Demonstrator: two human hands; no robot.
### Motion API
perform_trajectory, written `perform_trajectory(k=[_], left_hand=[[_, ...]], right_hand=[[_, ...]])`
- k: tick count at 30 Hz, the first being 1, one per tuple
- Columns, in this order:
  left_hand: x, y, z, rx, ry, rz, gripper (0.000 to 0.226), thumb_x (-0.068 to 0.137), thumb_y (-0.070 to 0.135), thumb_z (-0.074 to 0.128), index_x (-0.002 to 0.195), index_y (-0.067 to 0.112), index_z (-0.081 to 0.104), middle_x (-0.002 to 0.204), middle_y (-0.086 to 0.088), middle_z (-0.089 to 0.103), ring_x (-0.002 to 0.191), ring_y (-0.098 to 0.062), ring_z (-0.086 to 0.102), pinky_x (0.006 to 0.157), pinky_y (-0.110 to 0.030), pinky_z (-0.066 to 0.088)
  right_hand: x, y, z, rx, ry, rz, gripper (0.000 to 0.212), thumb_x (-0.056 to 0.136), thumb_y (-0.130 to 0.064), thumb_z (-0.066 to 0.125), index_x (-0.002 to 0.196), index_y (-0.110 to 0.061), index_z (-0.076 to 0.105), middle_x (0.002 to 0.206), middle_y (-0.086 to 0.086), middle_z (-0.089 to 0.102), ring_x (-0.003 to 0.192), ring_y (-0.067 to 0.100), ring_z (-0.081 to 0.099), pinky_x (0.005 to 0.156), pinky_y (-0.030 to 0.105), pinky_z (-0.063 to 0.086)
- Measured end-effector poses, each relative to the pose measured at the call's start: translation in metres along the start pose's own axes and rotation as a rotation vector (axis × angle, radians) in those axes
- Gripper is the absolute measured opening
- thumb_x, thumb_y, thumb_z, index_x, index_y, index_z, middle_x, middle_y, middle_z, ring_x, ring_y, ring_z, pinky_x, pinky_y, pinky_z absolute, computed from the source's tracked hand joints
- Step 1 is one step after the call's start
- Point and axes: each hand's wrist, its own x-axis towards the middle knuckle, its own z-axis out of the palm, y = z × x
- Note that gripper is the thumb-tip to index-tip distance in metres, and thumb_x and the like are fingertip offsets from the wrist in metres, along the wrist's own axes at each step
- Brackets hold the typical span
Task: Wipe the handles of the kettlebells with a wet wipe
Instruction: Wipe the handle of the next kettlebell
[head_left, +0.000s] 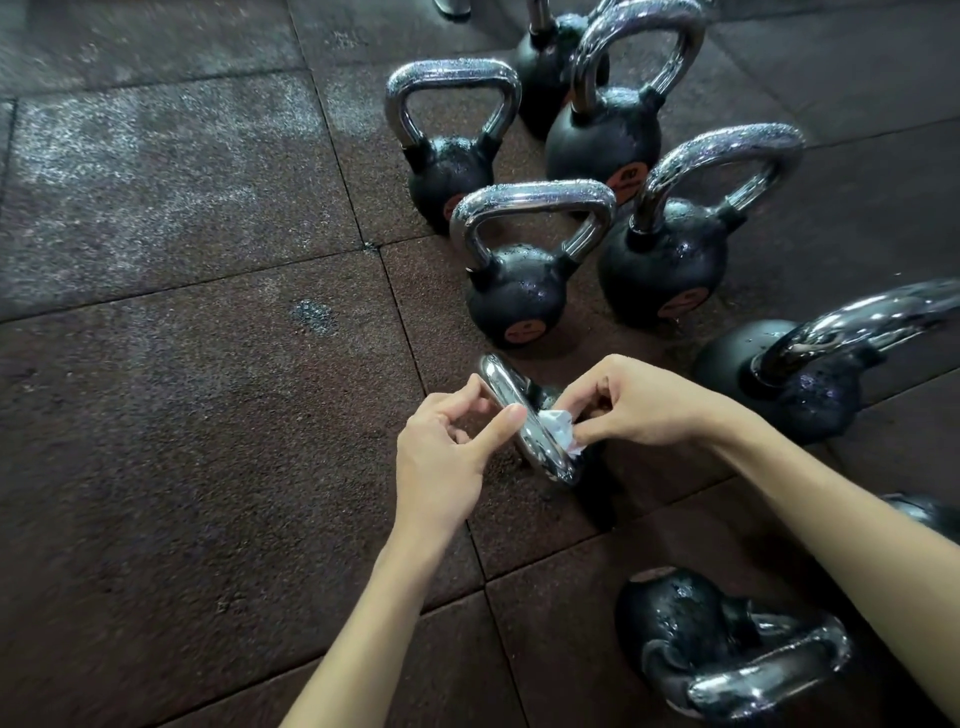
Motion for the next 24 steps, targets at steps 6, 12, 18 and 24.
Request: perform_trajectory(k=[6, 12, 18, 24], left_hand=[[0.018, 0.017, 0.013, 0.481, -0.039, 0.381, 0.070, 0.067, 0.086, 0.062, 0.130, 0.057, 0.062, 0.144, 0.018, 0.050, 0.116, -0.012, 0.047, 0.101, -0.037, 0.043], [0.072, 0.064, 0.037, 1.032, -0.322, 0.853, 0.074, 0.071, 0.094, 0.038, 0.125, 0.053, 0.067, 0.131, 0.029, 0.064, 0.102, -0.009, 0.042, 0.088, -0.031, 0.029], [0.101, 0.070, 0.049, 1.092, -0.376, 1.211, 0.069, 0.080, 0.085, 0.030, 0.109, 0.040, 0.074, 0.104, 0.021, 0.075, 0.083, -0.012, 0.042, 0.078, -0.033, 0.030], [0.073, 0.057, 0.048, 1.152, -0.110, 1.070, 0.072, 0.082, 0.084, 0.022, 0.065, 0.027, 0.062, 0.062, 0.016, 0.065, 0.066, -0.010, 0.034, 0.075, -0.033, 0.023]], right_hand=[[-0.031, 0.020, -0.029, -0.083, 0.264, 0.084, 0.026, 0.078, -0.002, 0.081, 0.089, -0.025, 0.081, 0.084, 0.000, 0.079, 0.072, 0.012, 0.065, 0.074, 0.037, 0.052], [-0.075, 0.035, -0.045, -0.030, 0.647, 0.191, 0.022, 0.078, -0.010, 0.086, 0.086, -0.030, 0.081, 0.082, -0.007, 0.080, 0.085, 0.023, 0.077, 0.088, 0.042, 0.058], [-0.094, 0.017, -0.036, 0.087, 0.878, 0.123, 0.018, 0.079, -0.018, 0.087, 0.089, -0.032, 0.081, 0.081, -0.016, 0.078, 0.074, -0.002, 0.072, 0.070, 0.014, 0.051], [-0.099, 0.011, -0.032, 0.111, 0.987, 0.129, 0.018, 0.077, -0.028, 0.087, 0.092, -0.036, 0.081, 0.080, -0.015, 0.078, 0.074, 0.000, 0.071, 0.076, 0.026, 0.053]])
